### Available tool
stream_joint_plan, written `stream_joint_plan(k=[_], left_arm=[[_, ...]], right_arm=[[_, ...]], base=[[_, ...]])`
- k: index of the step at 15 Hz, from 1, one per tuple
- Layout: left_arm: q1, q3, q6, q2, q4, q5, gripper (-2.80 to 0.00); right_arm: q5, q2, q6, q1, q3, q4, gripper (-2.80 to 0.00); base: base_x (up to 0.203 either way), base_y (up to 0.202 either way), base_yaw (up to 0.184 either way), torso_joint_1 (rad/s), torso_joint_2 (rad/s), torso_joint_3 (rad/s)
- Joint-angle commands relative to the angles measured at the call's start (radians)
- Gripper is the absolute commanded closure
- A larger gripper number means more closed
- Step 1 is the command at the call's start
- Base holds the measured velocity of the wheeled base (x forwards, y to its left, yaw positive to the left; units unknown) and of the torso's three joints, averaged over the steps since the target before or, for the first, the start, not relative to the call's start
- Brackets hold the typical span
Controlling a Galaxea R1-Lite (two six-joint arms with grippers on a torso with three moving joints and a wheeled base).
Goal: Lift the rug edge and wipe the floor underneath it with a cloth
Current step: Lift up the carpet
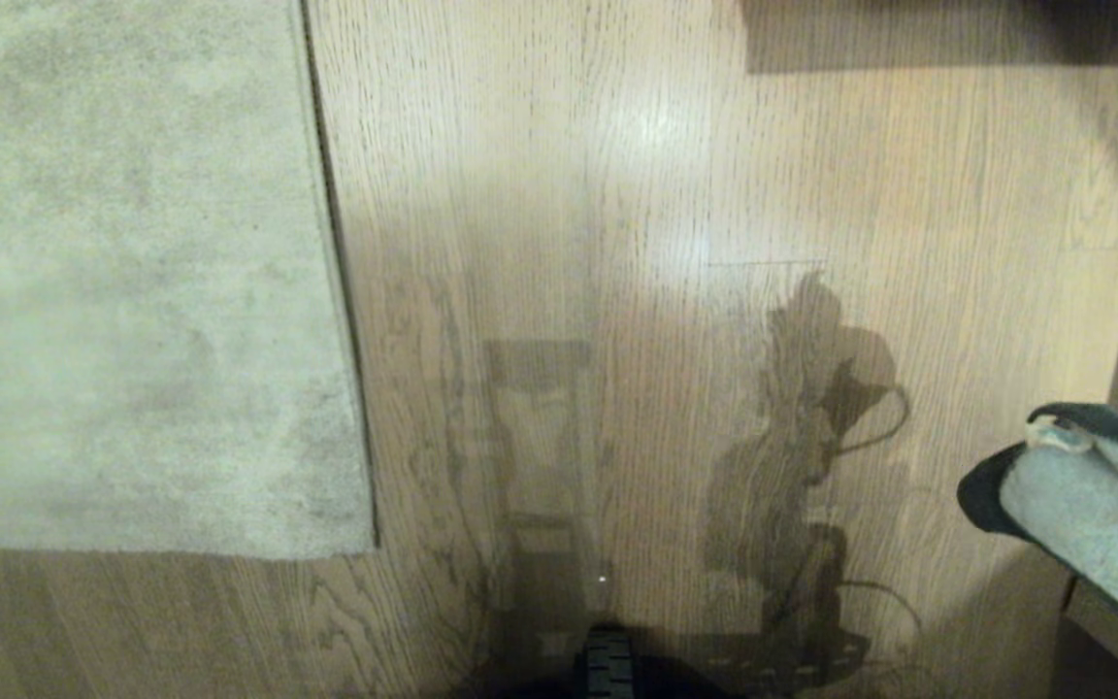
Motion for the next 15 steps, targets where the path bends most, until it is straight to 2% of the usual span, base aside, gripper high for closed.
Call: stream_joint_plan(k=[1, 3, 10, 15], left_arm=[[0.0, 0.0, -0.001, 0.0, 0.0, 0.0, 0.0], [0.001, 0.0, -0.001, 0.0, 0.0, 0.001, 0.0], [0.001, 0.0, -0.001, 0.0, 0.0, 0.0, 0.0], [0.001, 0.0, -0.001, 0.0, 0.0, 0.001, 0.0]], right_arm=[[0.002, -0.223, -0.003, 0.001, -0.014, 0.189, 0.0], [0.003, -0.269, -0.005, 0.001, -0.019, 0.262, 0.0], [0.01, -0.374, 0.002, -0.001, 0.065, 0.27, 0.0], [-0.034, -0.392, 0.018, -0.001, 0.159, 0.248, 0.0]], base=[[0.0, 0.0, 0.0, 0.0, 0.0, 0.0], [0.0, 0.0, 0.0, 0.0, 0.0, 0.0], [0.0, 0.0, 0.0, 0.0, 0.0, 0.0], [0.0, 0.0, 0.0, 0.0, 0.0, 0.0]])
